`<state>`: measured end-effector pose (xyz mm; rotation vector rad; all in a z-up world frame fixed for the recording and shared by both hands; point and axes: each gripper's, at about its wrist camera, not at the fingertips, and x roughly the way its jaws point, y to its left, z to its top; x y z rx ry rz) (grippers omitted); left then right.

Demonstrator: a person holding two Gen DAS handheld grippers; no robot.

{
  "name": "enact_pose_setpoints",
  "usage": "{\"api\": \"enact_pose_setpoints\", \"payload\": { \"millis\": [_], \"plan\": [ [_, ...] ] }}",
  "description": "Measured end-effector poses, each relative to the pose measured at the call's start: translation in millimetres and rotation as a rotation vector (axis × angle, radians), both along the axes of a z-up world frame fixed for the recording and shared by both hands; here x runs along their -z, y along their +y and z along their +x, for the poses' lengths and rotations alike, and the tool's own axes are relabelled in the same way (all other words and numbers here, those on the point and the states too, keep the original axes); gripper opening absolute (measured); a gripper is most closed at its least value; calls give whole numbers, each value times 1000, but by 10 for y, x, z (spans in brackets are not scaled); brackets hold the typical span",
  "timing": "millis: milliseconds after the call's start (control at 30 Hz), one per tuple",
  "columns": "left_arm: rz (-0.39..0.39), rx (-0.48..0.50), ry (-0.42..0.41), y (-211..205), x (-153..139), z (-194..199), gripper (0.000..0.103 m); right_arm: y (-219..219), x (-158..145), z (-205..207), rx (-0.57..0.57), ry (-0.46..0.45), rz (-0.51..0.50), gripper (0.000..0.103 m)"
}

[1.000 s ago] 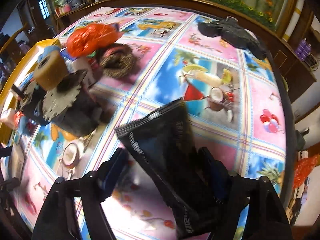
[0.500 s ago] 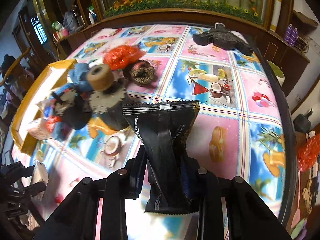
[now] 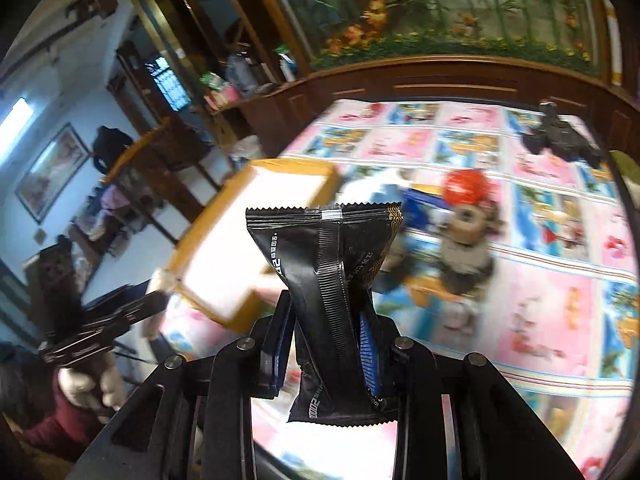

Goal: Organize soft objects
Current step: 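Carry both items into the yellow-rimmed box and open both tools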

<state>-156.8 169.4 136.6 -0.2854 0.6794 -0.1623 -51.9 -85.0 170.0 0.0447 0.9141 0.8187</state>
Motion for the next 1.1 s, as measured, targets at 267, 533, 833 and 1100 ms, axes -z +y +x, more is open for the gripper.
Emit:
{"api": "enact_pose_setpoints", "payload": {
  "millis": [267, 533, 833, 1100],
  "plan": [
    [-60, -108, 59, 758, 177, 685, 42, 817, 74, 451, -57, 137, 129, 29],
    [-115, -158, 136, 1117, 559, 1471, 42, 1575, 637, 1327, 25, 281, 85, 29],
    [-105, -192, 208, 1291, 954, 2083, 46, 1722, 970, 1895, 79, 367, 17, 31],
    [-215, -164, 210, 1359, 975, 2162, 56, 1610, 504, 1519, 138, 226, -12, 62]
  ]
}}
